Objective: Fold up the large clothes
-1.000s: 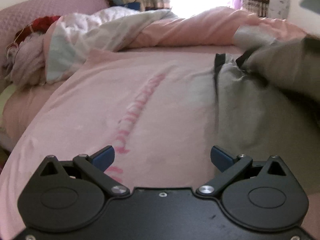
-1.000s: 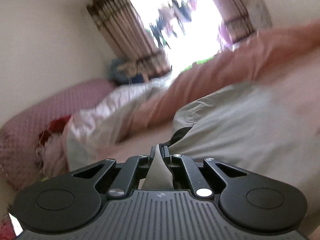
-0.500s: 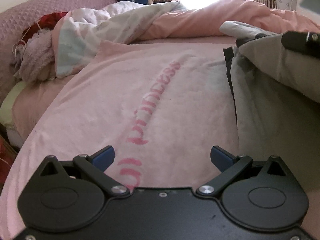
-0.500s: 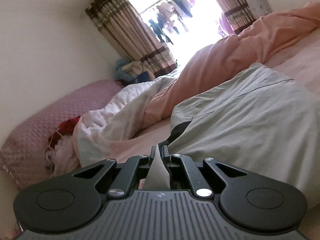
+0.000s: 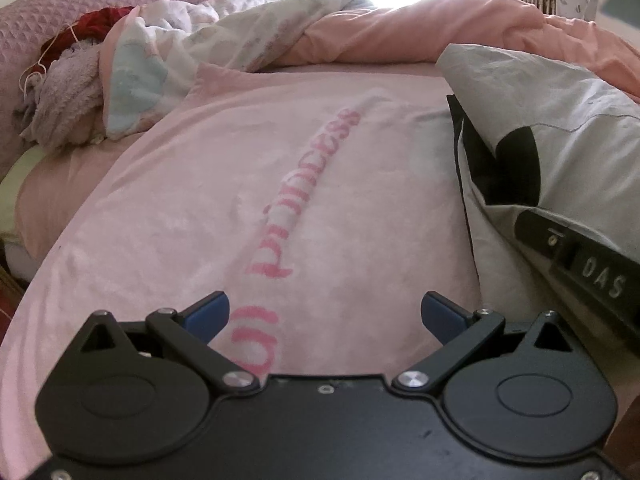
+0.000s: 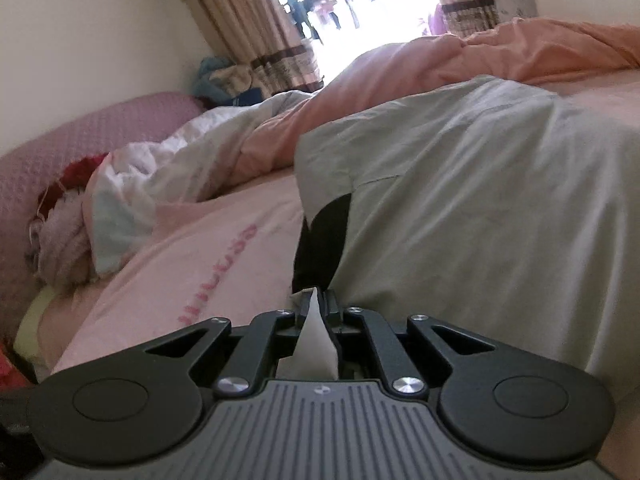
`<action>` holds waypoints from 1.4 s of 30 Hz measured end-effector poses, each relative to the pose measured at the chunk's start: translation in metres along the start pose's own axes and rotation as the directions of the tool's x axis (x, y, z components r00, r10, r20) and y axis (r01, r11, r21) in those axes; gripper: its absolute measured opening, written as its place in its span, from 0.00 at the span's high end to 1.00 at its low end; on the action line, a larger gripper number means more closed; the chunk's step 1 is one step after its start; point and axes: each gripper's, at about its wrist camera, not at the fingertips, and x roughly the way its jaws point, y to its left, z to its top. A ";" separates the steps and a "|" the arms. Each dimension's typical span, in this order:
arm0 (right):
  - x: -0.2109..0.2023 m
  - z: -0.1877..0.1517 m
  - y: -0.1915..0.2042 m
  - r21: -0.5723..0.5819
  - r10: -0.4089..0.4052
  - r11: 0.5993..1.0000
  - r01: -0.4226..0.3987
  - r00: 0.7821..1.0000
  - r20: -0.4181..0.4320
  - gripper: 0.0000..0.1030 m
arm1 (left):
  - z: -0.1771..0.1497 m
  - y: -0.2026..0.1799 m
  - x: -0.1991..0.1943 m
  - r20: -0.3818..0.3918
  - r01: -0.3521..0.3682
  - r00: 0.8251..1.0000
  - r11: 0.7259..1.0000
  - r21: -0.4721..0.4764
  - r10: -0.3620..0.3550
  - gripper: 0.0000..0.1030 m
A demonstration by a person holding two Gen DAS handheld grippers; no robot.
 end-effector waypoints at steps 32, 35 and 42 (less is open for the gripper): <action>-0.115 0.023 -0.106 -0.050 -0.144 0.988 0.148 0.987 0.071 1.00 | -0.011 -0.071 -0.011 0.058 0.186 0.979 0.976 0.111 -0.193 0.00; -0.123 0.023 -0.100 -0.114 -0.229 0.965 0.234 0.972 0.062 1.00 | -0.014 -0.073 -0.013 0.062 0.184 0.979 0.976 0.114 -0.192 0.00; -0.092 -0.020 -0.121 -0.141 -0.211 0.969 0.204 0.976 -0.043 1.00 | -0.015 -0.070 -0.008 0.057 0.180 0.981 0.977 0.114 -0.188 0.00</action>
